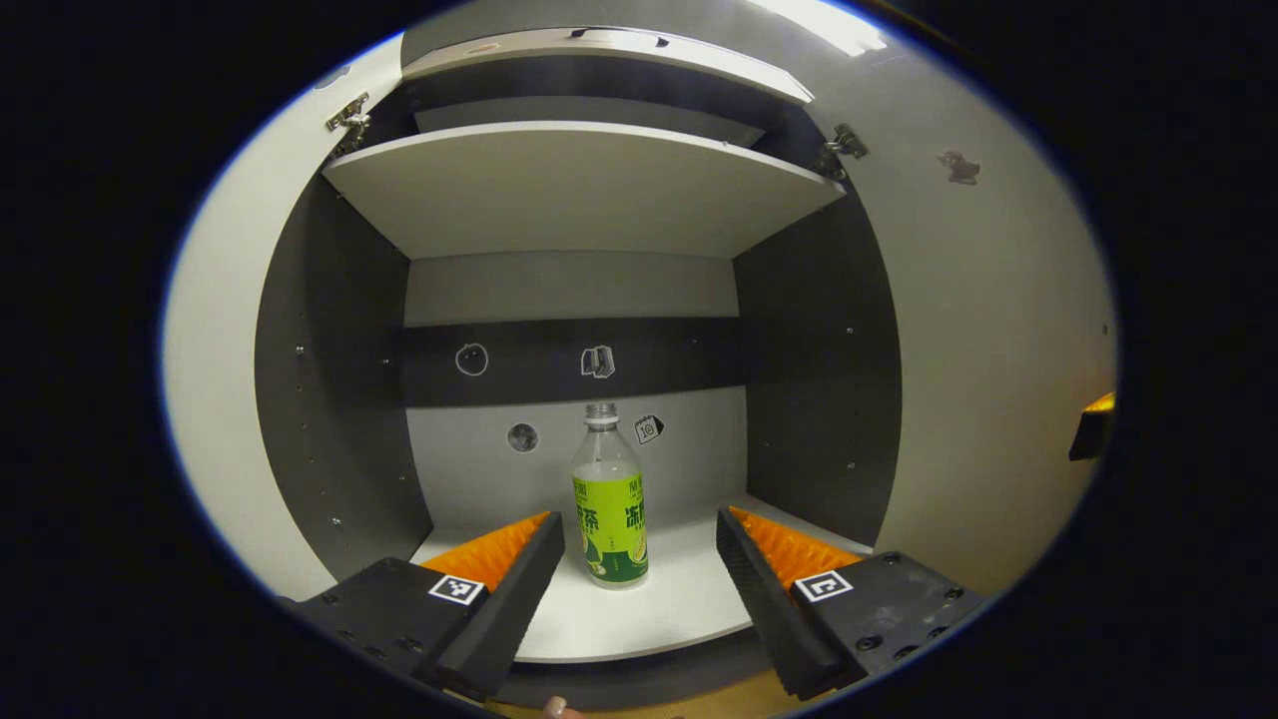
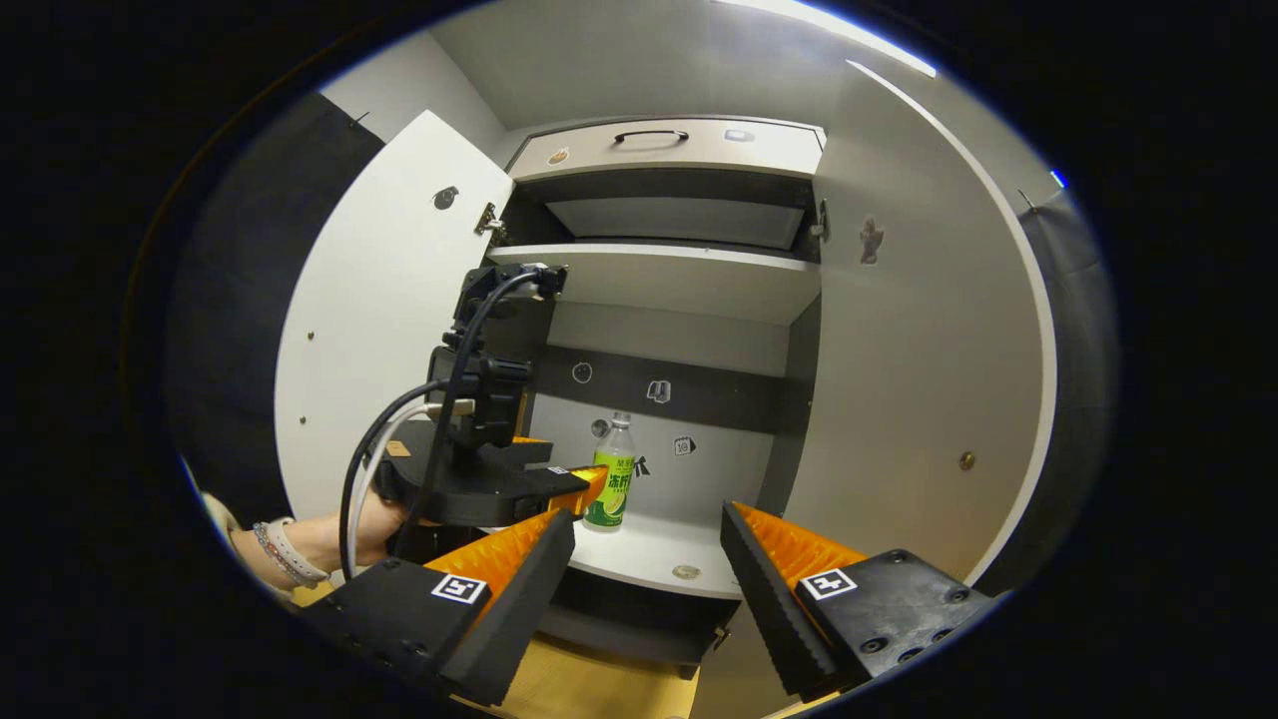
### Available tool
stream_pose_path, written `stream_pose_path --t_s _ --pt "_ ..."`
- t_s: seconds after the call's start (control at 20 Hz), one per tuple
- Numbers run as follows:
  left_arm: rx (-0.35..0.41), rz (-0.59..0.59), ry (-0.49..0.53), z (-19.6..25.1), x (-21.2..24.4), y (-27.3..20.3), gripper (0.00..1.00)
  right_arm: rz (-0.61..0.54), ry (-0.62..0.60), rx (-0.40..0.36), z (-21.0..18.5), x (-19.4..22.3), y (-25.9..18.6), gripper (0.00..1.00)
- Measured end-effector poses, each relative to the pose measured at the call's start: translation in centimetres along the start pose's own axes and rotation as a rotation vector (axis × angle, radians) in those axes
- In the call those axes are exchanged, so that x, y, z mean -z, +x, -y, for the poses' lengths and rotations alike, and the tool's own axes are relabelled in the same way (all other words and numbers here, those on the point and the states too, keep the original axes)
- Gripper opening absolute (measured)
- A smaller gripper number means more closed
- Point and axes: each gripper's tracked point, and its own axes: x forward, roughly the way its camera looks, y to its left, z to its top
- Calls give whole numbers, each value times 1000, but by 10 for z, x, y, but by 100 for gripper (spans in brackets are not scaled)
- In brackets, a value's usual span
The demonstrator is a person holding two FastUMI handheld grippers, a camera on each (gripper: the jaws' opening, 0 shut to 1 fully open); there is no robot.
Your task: Grasp the bottle in the cabinet with the left hand and place it on the coaster, then close the right door with the right hand and the left door with the left hand.
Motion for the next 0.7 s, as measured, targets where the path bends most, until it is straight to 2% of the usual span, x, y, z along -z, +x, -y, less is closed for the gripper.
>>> stream_pose_path --t_s 0.7 --pt "-16 -18 20 -14 35 85 96 -80 30 -21 9 37 35 98"
